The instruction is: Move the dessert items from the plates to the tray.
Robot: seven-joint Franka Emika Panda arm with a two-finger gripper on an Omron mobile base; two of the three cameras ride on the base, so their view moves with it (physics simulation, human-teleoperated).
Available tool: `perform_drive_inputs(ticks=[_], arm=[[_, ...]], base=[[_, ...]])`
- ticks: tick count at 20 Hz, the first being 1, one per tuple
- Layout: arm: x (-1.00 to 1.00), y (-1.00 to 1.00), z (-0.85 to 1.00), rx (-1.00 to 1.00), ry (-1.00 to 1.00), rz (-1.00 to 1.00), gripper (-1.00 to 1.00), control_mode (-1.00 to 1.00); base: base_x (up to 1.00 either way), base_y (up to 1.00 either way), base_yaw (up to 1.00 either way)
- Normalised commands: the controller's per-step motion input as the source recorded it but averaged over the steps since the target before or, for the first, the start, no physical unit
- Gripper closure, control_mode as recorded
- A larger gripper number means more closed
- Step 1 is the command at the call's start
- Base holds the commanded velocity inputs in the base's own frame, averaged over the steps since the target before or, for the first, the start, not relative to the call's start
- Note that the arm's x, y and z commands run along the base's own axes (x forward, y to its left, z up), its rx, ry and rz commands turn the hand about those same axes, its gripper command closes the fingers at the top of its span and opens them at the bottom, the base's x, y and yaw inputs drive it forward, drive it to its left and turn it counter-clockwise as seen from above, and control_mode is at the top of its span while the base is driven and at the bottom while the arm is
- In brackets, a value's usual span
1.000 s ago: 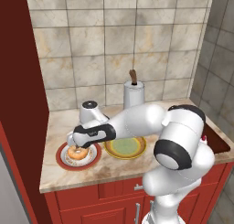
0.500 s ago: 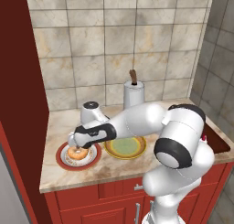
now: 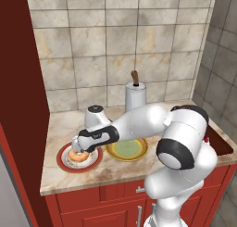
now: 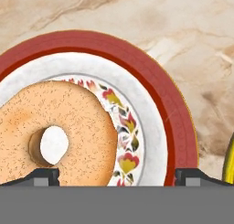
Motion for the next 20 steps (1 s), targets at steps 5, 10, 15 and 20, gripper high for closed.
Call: perform_drive_inputs(ticks=[5,10,15,20], arm=[[0.0,0.0,-0.2,0.0,0.04,0.0,-1.0,-1.0],[0.0,0.03,-0.11,0.0,0.06,0.0,-1.0,-1.0],[0.0,0.01,-0.07,0.0,0.03,0.0,-1.0,-1.0],[0.0,0.0,0.0,0.0,0.02,0.0,-1.0,-1.0]], base=[[0.0,0.0,0.0],[0.0,0.0,0.0],[0.0,0.0,0.0],[0.0,0.0,0.0]])
